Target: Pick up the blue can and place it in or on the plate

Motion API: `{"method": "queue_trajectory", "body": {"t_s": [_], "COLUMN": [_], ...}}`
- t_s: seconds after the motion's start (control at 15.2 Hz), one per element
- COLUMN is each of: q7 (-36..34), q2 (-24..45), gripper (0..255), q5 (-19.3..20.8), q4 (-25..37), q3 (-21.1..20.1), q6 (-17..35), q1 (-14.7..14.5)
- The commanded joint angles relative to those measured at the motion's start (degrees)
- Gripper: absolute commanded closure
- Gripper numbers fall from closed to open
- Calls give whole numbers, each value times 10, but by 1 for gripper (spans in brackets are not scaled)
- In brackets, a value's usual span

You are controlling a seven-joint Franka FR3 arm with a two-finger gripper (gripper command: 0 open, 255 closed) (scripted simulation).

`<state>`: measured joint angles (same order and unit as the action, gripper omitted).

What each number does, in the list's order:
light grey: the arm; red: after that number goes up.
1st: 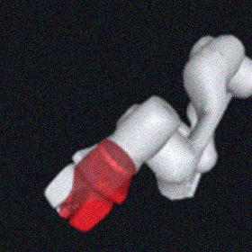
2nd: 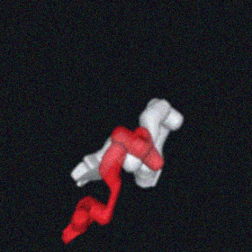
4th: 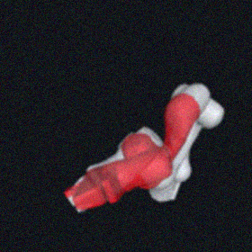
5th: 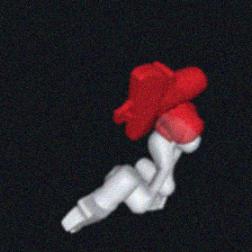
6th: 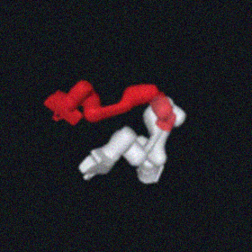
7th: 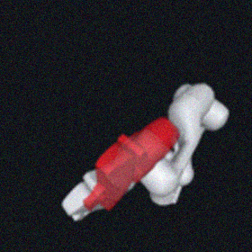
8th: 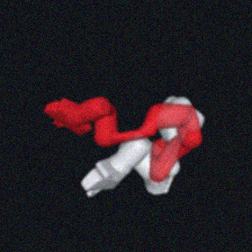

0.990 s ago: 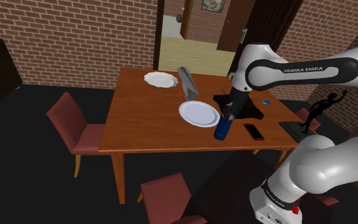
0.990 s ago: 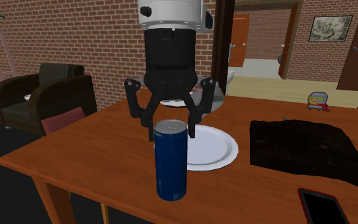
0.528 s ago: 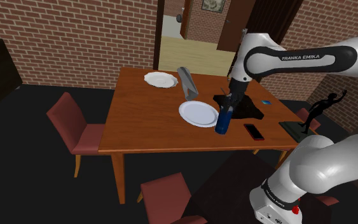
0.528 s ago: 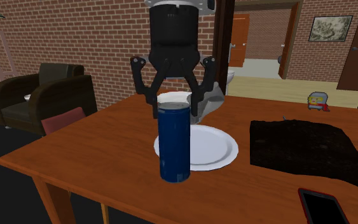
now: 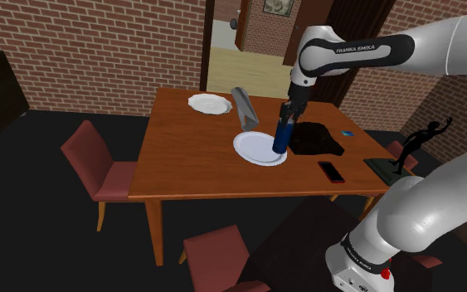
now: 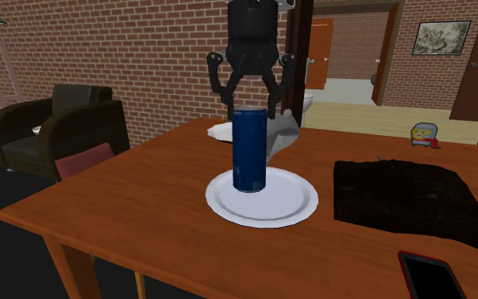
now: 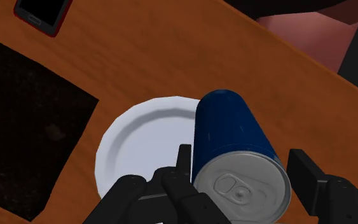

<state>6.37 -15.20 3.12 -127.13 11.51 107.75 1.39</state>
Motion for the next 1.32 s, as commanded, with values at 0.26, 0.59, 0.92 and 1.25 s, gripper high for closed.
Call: {"method": "queue_trajectory", "body": {"t_s": [0.26,0.59,0.92,1.25], "q7": [45,78,78,80], "q2": [126,232,235,241], "gripper": [255,255,255,255], "q5": [-22,-47,-48,-50], "q4": [164,313,278,247], "q3": [24,36,36,35], "q6": [-39,-86,-48,-11], "q1": [8,23,23,23]}}
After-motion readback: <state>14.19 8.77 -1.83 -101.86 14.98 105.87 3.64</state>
